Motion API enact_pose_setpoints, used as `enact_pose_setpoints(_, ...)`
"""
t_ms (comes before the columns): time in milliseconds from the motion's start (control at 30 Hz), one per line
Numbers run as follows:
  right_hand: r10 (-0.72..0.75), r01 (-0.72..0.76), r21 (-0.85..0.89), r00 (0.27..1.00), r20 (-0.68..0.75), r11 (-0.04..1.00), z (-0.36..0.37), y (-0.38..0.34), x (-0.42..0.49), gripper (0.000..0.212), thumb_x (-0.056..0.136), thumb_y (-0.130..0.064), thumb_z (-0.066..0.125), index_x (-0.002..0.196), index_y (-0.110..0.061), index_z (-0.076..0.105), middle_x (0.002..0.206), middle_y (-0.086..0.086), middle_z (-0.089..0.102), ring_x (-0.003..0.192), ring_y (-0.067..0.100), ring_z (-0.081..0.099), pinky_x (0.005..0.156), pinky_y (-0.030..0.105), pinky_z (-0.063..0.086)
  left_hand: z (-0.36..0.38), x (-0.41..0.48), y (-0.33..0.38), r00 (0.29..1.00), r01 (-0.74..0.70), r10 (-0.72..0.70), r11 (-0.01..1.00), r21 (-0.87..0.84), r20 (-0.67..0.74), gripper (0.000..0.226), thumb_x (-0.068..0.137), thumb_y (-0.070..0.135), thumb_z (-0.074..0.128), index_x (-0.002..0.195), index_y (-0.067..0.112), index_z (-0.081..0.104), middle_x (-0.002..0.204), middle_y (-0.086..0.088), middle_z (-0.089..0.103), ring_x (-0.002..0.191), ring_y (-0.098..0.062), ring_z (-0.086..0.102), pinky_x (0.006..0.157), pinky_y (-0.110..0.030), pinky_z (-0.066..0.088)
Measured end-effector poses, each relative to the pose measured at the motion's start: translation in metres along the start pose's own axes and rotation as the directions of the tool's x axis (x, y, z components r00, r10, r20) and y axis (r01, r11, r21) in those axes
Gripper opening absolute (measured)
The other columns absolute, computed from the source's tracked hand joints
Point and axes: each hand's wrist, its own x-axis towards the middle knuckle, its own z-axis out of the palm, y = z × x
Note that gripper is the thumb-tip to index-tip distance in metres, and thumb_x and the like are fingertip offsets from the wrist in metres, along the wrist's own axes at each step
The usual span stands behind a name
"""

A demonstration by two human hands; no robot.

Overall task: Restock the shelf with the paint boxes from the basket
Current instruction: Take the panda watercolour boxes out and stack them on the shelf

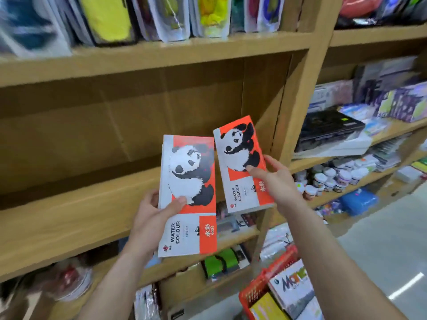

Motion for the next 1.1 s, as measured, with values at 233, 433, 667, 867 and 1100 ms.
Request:
enact_pose_setpoints(233,0.199,-0.181,-0.183,0.976,0.089,0.966,0.039,-0.026,0.078,0.046,0.084,-0.023,0.083,0.123,-0.021,0.059,0.075,0.002,0.082,0.065,0.021,0.080,0.052,0.028,0.060,-0.027,0.061,0.008,0.999,0.055,-0.055,0.998,-0.028,0.005,0.071,0.056,0.031,0.091,0.116,0.018,0.057,0.092,0.003,0.081,0.072,-0.027,0.079,0.049,-0.033,0.057)
enact_pose_setpoints(433,0.201,-0.168,-0.297,0.976,0.084,0.940,0.031,-0.013,0.098,0.051,0.083,-0.026,0.086,0.126,-0.019,0.061,0.076,0.000,0.082,0.064,0.015,0.080,0.049,0.023,0.058,-0.019,0.094,0.002,0.994,0.109,-0.109,0.994,-0.023,0.032,0.057,0.074,0.017,0.088,0.118,0.012,0.053,0.082,-0.004,0.081,0.064,-0.030,0.078,0.045,-0.032,0.055)
enact_pose_setpoints(667,0.072,-0.072,-0.522,0.997,-0.020,0.850,0.017,0.004,0.100,0.037,0.098,-0.041,0.066,0.114,-0.009,0.075,0.075,0.001,0.077,0.065,0.019,0.069,0.060,0.027,0.048,0.014,0.110,0.002,0.984,0.179,-0.177,0.981,-0.082,0.032,0.050,0.083,0.020,0.080,0.122,0.006,0.053,0.083,-0.018,0.080,0.062,-0.032,0.077,0.047,-0.033,0.056)
enact_pose_setpoints(867,-0.231,0.115,-0.589,0.965,-0.124,0.800,0.013,0.018,0.072,0.052,0.103,-0.039,0.054,0.150,-0.016,0.052,0.131,0.002,0.073,0.124,0.029,0.066,0.092,0.039,0.052,0.066,0.125,0.022,0.979,0.198,-0.194,0.978,-0.064,0.059,0.062,0.081,0.031,0.081,0.129,0.003,0.053,0.094,-0.017,0.080,0.081,-0.034,0.079,0.062,-0.038,0.058)
enact_pose_setpoints(1100,-0.191,0.179,-0.154,0.979,-0.069,0.972,-0.002,0.037,0.041,0.069,0.086,-0.071,0.046,0.146,-0.037,0.054,0.133,-0.023,0.064,0.131,0.005,0.056,0.111,0.036,0.044,0.115,0.135,0.047,0.981,0.167,-0.163,0.986,-0.023,0.108,0.028,0.085,0.034,0.074,0.097,0.008,0.075,0.089,-0.013,0.081,0.077,-0.028,0.079,0.076,-0.040,0.060)
